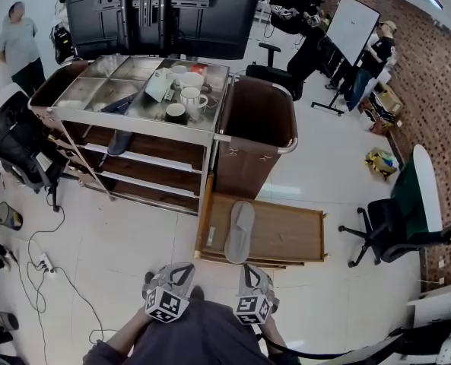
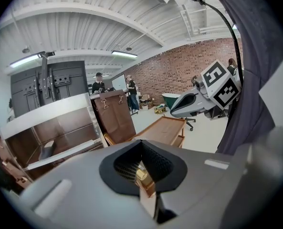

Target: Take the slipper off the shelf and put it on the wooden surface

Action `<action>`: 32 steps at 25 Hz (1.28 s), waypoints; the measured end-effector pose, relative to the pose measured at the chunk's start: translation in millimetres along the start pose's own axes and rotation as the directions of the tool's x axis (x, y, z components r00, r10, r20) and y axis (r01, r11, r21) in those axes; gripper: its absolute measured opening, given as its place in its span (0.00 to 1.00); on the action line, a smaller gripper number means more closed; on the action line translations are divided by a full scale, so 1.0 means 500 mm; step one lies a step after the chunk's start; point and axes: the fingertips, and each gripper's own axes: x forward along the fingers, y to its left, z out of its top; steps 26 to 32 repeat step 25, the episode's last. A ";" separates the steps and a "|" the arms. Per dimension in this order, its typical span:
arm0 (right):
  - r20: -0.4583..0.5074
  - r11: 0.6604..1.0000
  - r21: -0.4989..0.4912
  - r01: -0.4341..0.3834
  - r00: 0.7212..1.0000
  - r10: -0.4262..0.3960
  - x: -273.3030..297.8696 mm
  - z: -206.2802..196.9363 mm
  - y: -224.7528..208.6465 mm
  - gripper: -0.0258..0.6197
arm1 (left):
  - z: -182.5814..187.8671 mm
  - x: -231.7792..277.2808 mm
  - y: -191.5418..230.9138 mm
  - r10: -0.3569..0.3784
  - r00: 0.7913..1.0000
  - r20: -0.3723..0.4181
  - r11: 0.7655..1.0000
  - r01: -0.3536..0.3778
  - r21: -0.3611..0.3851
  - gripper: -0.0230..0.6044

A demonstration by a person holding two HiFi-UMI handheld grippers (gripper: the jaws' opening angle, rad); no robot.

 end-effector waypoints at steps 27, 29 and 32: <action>0.007 0.998 -0.054 -0.029 1.000 0.029 0.008 0.001 0.010 0.04 | 0.005 0.020 -0.007 -0.001 1.000 -0.003 1.000 0.001 0.009 0.06; 0.007 0.998 -0.054 -0.029 1.000 0.029 0.008 0.001 0.010 0.04 | 0.005 0.020 -0.007 -0.001 1.000 -0.003 1.000 0.001 0.009 0.06; 0.007 0.998 -0.054 -0.029 1.000 0.029 0.008 0.001 0.010 0.04 | 0.005 0.020 -0.007 -0.001 1.000 -0.003 1.000 0.001 0.009 0.06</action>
